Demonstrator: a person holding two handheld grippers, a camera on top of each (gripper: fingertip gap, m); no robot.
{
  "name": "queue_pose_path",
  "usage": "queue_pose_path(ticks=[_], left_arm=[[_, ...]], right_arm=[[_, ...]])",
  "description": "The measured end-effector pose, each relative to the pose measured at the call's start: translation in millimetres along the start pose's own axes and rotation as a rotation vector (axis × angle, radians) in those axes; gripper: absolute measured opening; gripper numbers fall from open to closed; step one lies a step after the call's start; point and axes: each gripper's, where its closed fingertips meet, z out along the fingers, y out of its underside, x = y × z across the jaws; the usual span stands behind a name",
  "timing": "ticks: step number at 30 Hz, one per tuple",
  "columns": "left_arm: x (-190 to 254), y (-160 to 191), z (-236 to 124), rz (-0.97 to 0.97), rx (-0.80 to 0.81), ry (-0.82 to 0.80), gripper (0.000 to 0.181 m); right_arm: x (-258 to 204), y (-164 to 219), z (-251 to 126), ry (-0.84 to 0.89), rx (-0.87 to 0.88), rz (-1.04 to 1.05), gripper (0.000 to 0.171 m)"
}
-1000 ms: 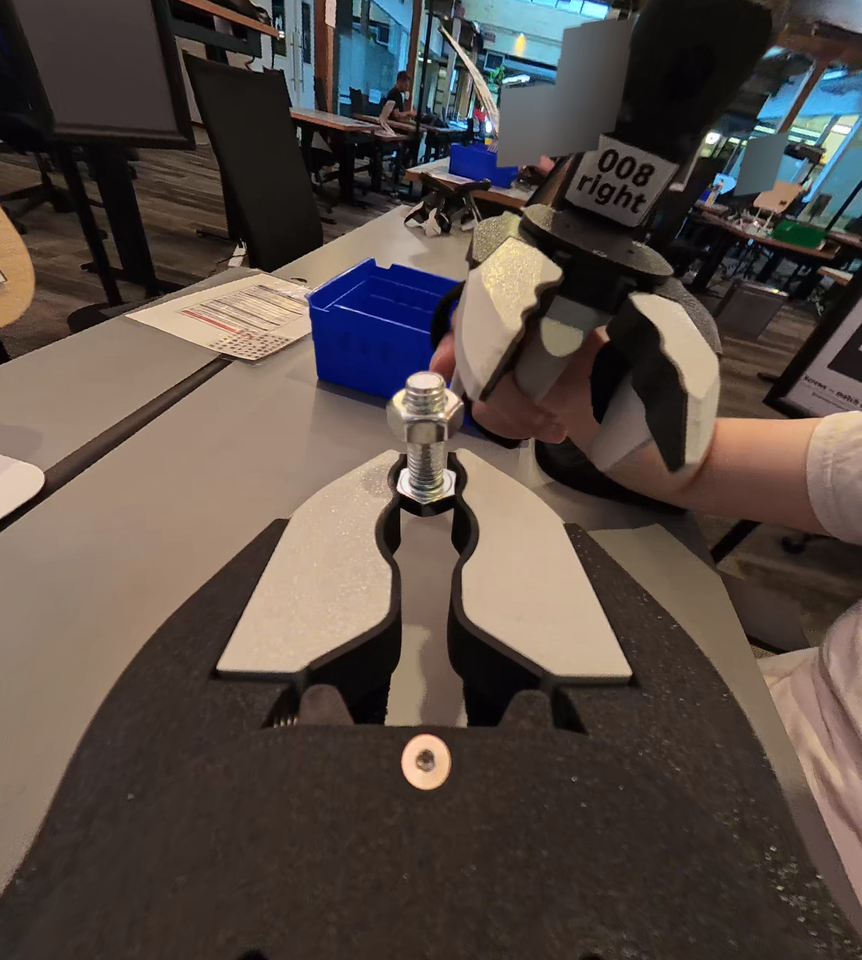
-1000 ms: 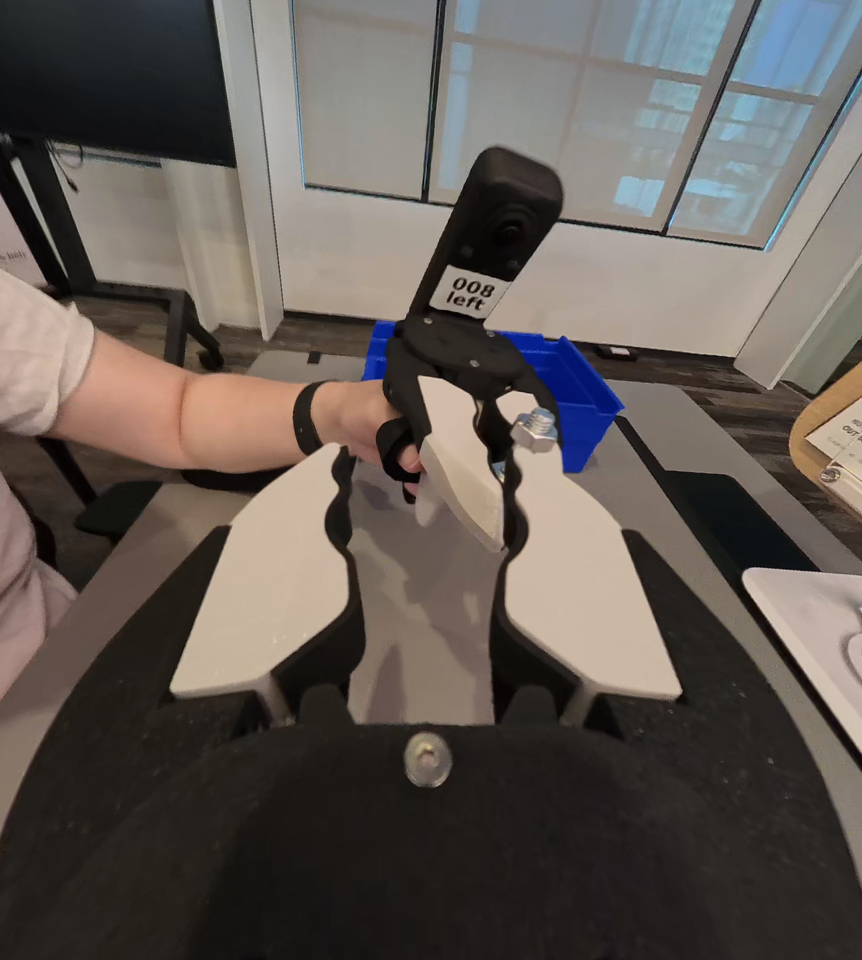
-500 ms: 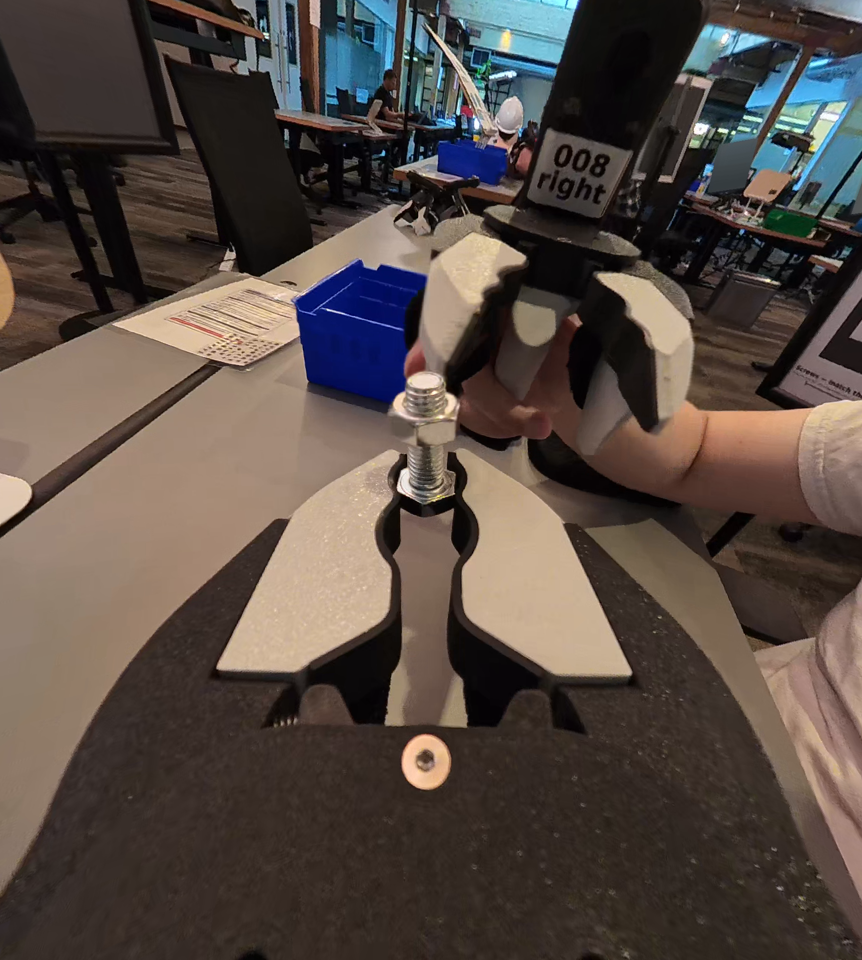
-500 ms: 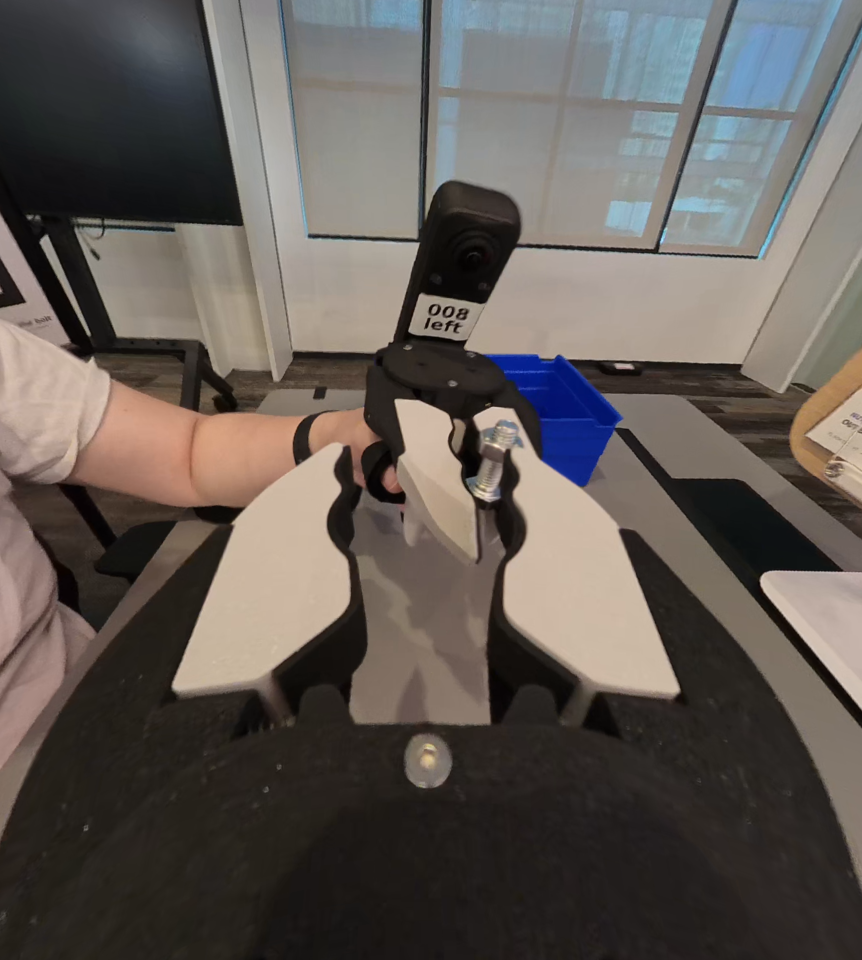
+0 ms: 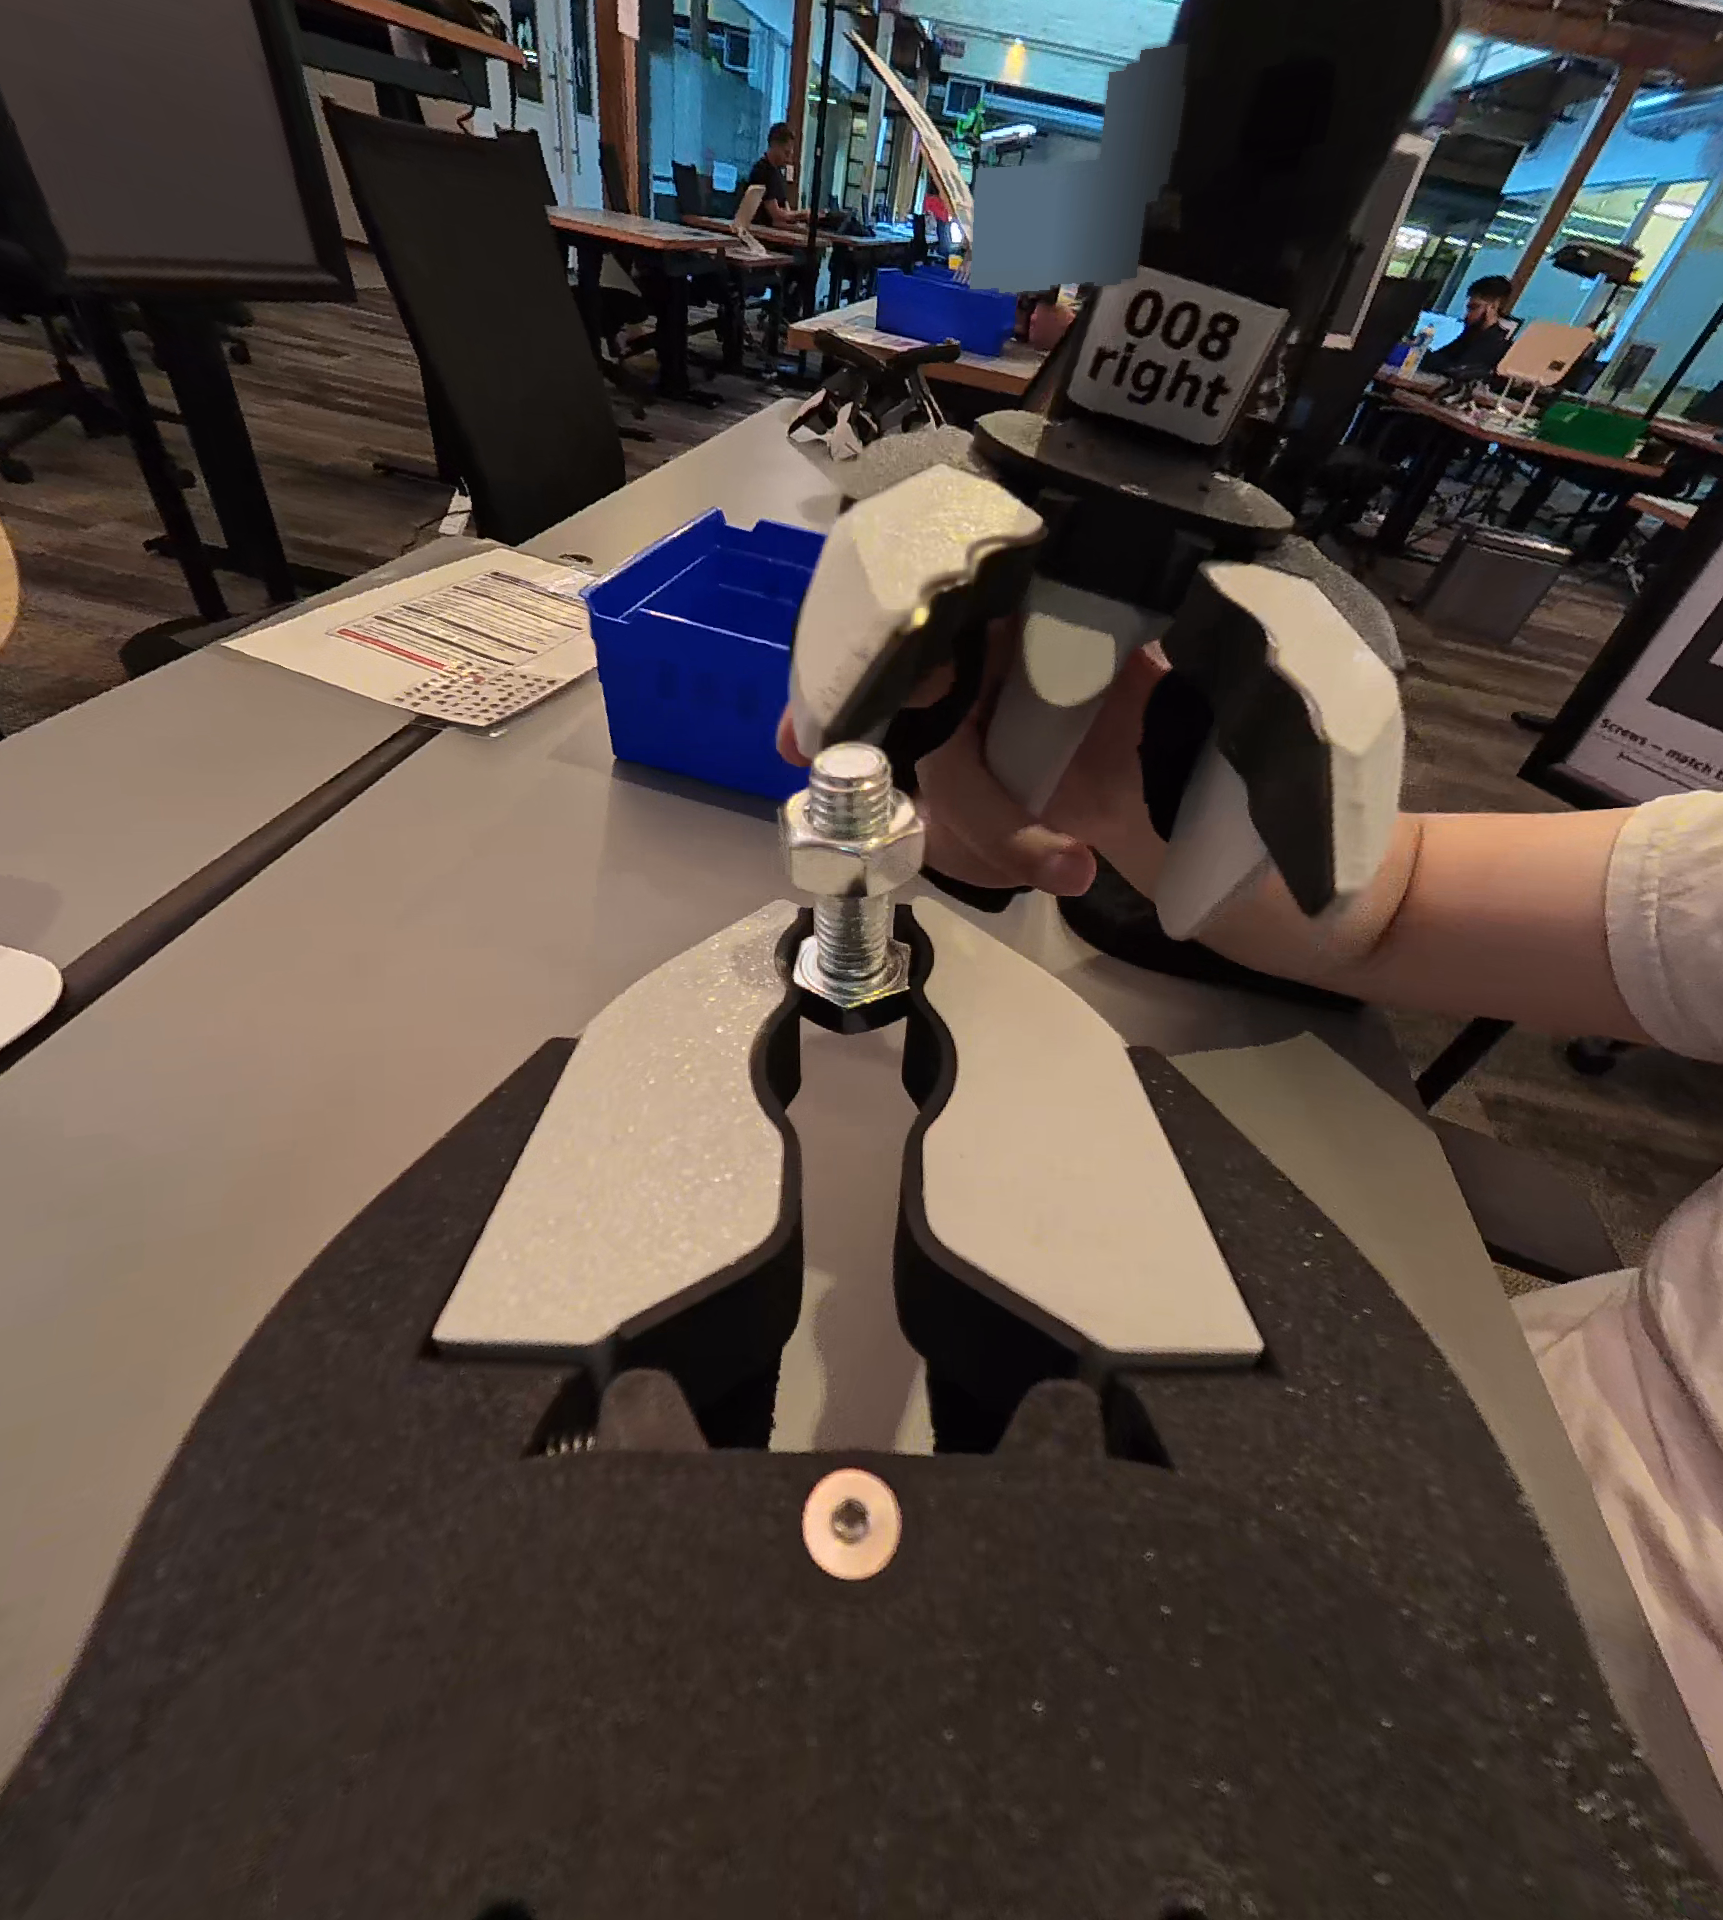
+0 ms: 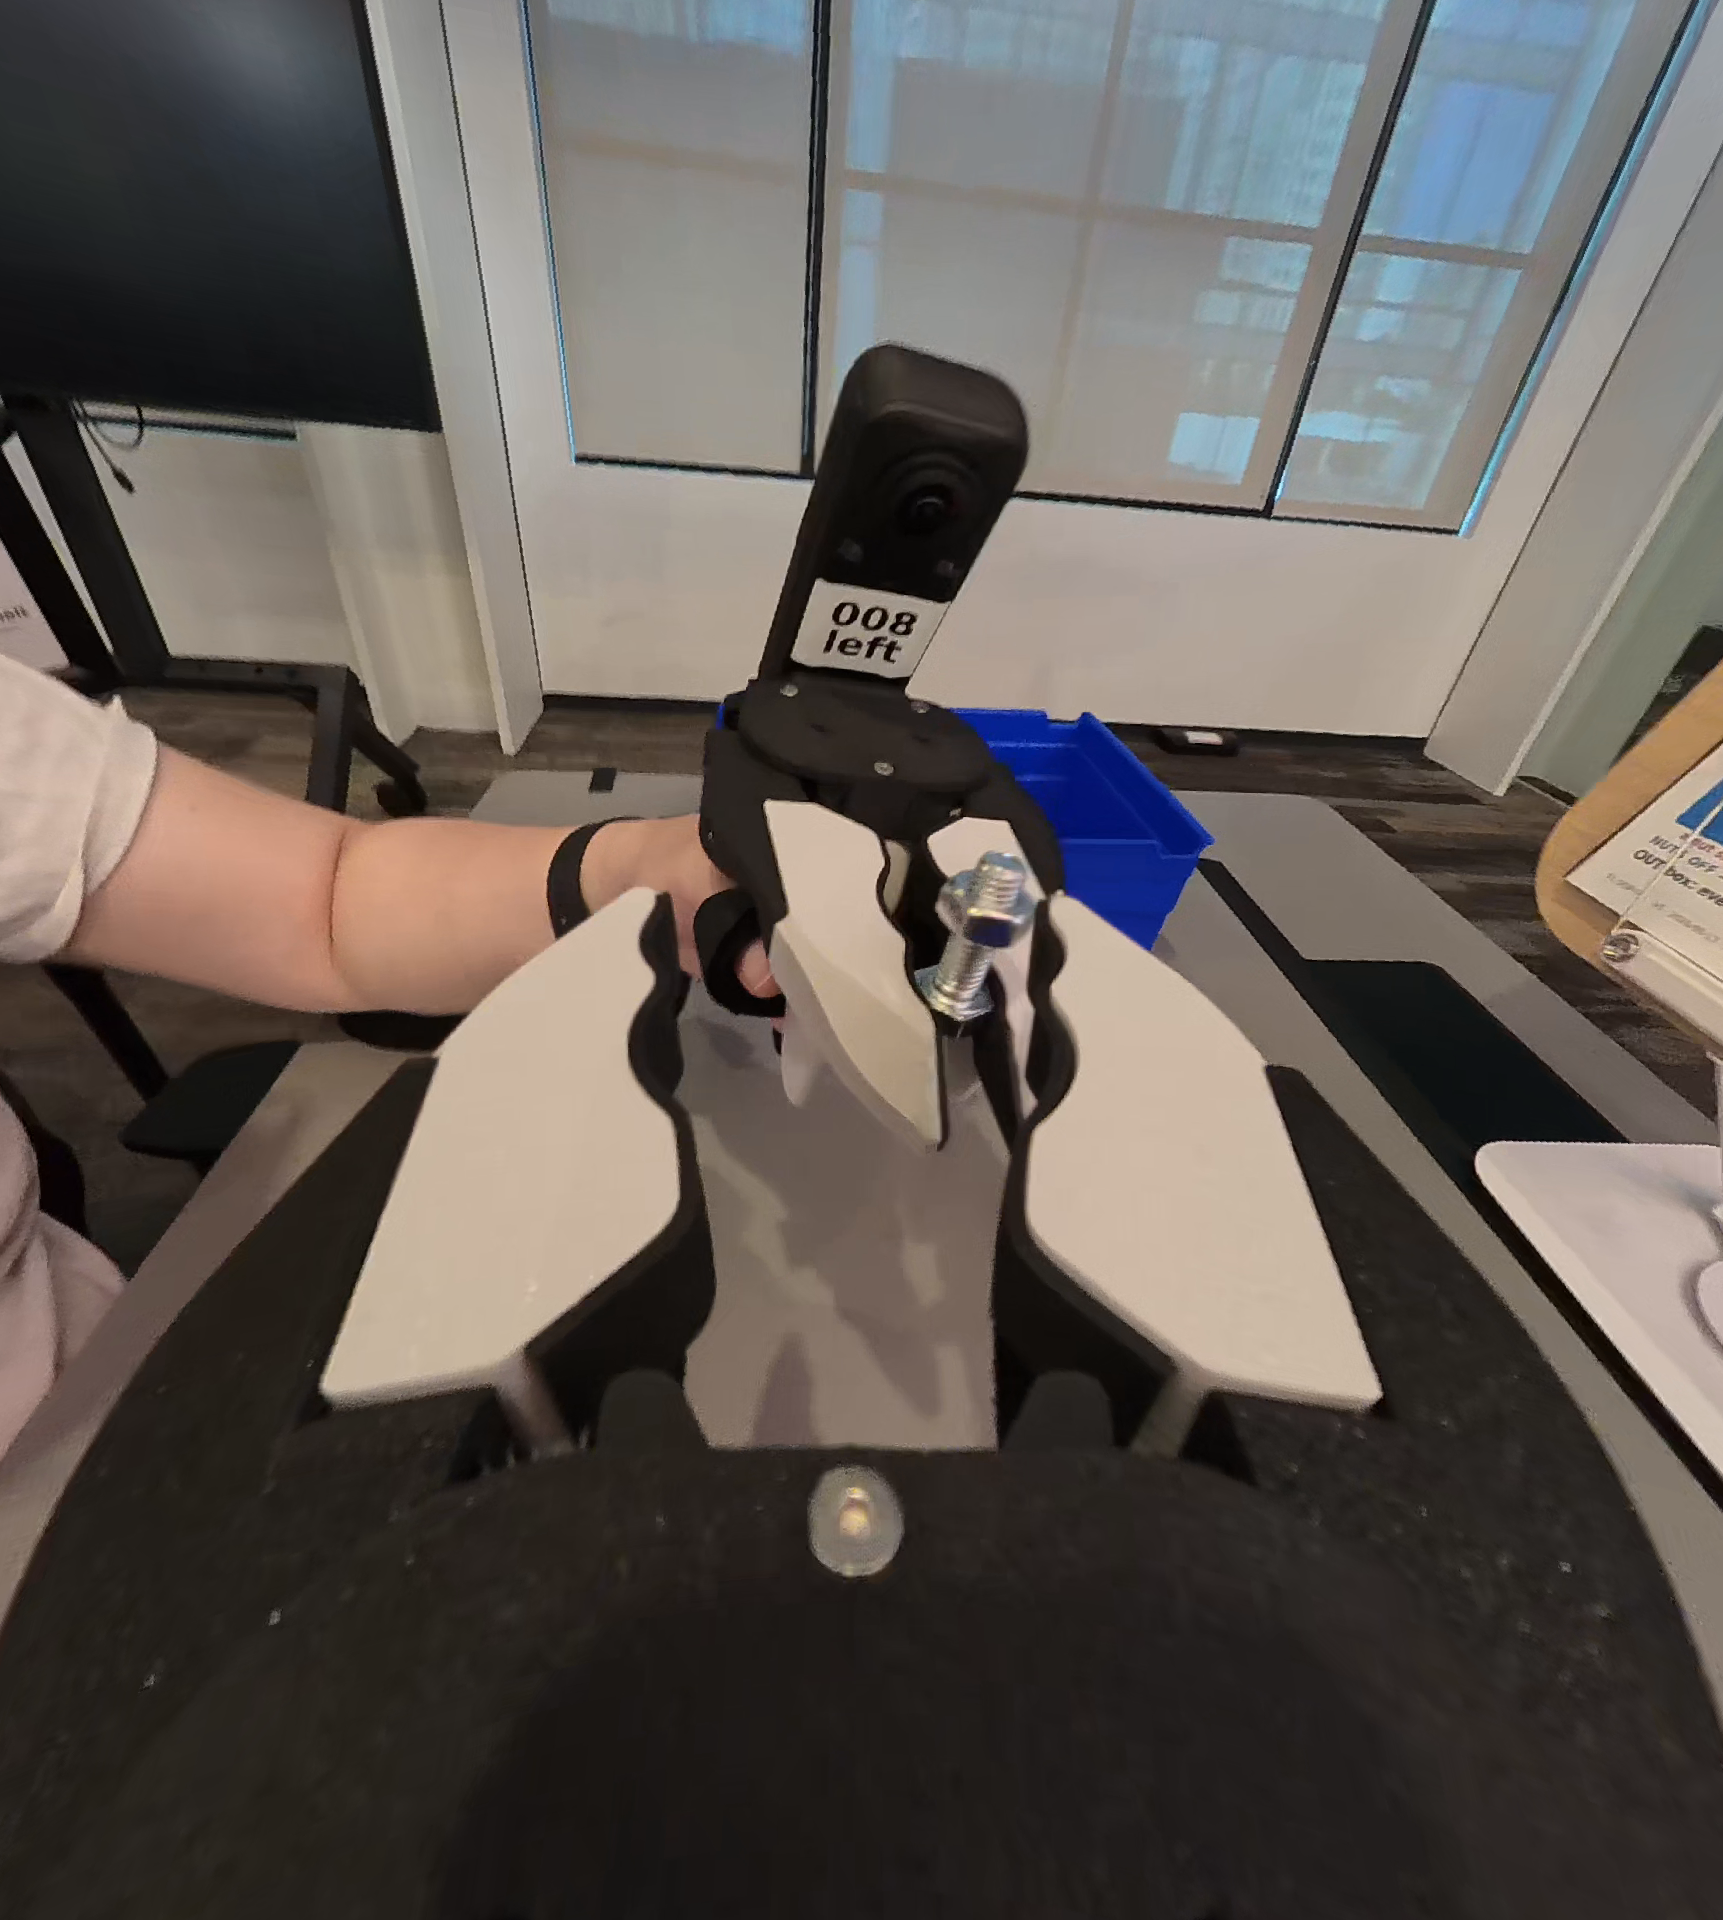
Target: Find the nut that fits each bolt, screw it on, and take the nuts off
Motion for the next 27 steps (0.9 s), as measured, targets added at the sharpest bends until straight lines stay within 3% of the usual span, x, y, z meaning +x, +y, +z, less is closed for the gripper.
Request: queue_pose_path(ticks=[9,13,21,27], left_arm=[[5.6,6.2,8.0,0.024,-0.034,0.009,0.014],[2.4,0.6,2.5,0.002,-0.002,0.007,0.014],[6.2,3.0,6.9,0.011,-0.013,0.018,0.014],[0.2,-6.3,-3.8,-0.019,0.032,0.013,0.014]], right_arm=[[-7.8,7.3,8.5,-0.027,-0.033,-0.020,0.074],[-2.4,-1.2,-1.4,-0.026,0.008,0.004,0.060],[-5.7,4.4,5.2,-0.032,-0.010,-0.011,0.068],[6.0,-4.9,-6.4,0.005,0.037,0.007,0.057]])
